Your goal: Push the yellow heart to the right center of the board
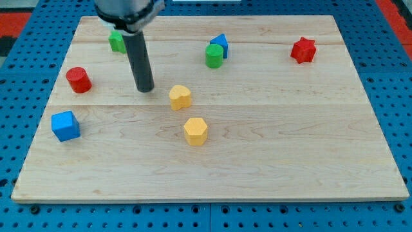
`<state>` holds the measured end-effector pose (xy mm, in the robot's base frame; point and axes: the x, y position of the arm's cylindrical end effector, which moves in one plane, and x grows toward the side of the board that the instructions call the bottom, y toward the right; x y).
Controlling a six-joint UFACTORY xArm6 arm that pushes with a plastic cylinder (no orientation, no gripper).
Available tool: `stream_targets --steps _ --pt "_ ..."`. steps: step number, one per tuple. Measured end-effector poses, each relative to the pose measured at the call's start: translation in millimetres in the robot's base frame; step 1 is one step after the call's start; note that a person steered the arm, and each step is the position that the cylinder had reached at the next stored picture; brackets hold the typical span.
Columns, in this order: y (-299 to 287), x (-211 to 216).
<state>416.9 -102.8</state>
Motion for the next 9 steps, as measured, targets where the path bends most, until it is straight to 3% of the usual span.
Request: stream_targets --steps 1,3,5,7,8,9 --pt "55 20" --pt "196 12" --pt "166 -30" --pt "285 -30" --pt "319 -30" --pt "287 -48"
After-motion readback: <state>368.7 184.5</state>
